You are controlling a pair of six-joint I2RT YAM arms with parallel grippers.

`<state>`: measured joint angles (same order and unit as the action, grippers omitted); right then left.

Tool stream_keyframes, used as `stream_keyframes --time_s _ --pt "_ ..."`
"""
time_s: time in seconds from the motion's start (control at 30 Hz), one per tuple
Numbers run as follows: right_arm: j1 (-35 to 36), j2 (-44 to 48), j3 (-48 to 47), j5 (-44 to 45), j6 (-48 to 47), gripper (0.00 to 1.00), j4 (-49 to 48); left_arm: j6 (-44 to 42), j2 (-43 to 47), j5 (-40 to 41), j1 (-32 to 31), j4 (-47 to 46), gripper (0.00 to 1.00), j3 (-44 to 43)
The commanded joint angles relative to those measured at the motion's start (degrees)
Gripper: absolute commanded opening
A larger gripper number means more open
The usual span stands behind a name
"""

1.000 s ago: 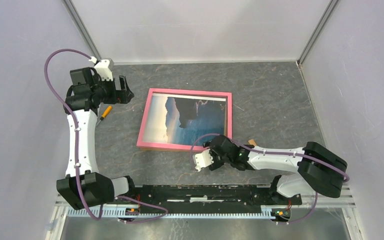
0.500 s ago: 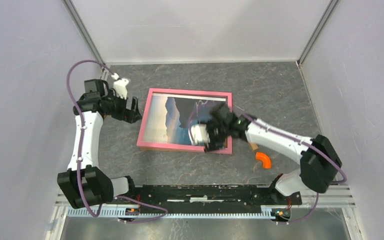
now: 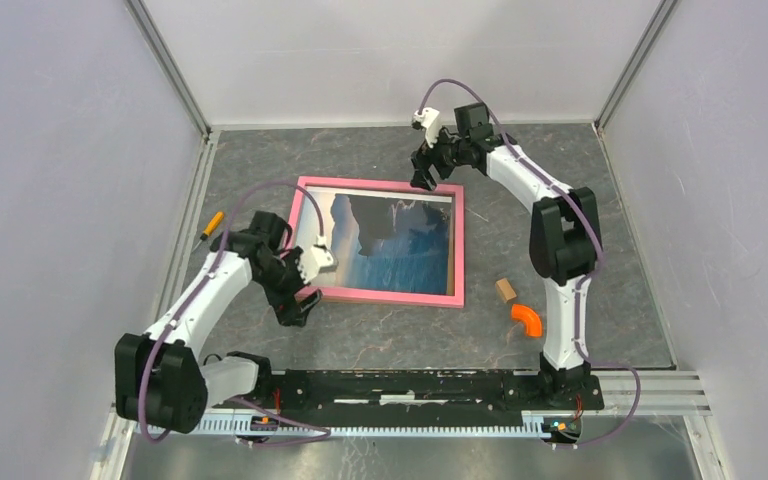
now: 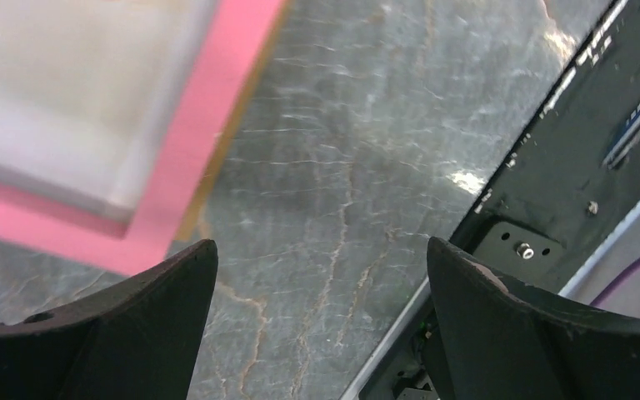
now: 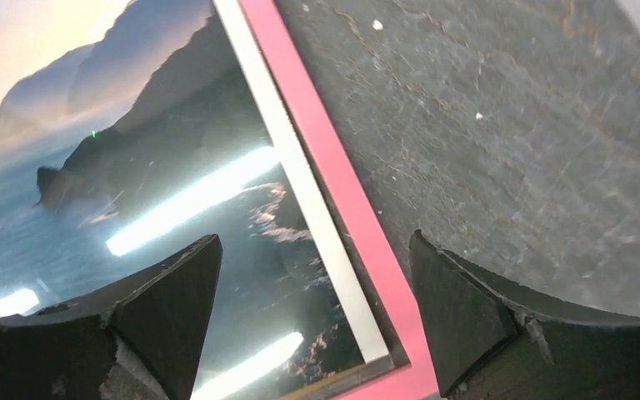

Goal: Take the photo out of the frame

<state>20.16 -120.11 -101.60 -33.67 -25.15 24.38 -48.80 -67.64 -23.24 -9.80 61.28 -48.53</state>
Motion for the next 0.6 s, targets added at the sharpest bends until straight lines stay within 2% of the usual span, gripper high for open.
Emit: stream_keyframes --time_s 0.0,0.17,0.27,0.57 --pt "-0.75 -5.37 -5.38 -5.01 13.17 0.89 -6.54 -4.79 0.12 3.84 -5.99 -1.35 1.0 3.63" --pt "-2.08 -9.94 -5.19 -5.36 20.11 0.91 -13.09 -3.02 -2.45 5.34 -10.47 -5.38 0.99 6.95" --pt "-3.19 -13.05 -6.92 -7.09 23.93 0.97 -14.44 -2.1 -4.84 6.78 -12.45 -7.17 0.98 8.33" --pt "-3.47 -17.58 -5.57 -7.42 27.19 0.98 -15.55 -1.87 -9.49 10.27 -14.27 -16.63 0.98 11.79"
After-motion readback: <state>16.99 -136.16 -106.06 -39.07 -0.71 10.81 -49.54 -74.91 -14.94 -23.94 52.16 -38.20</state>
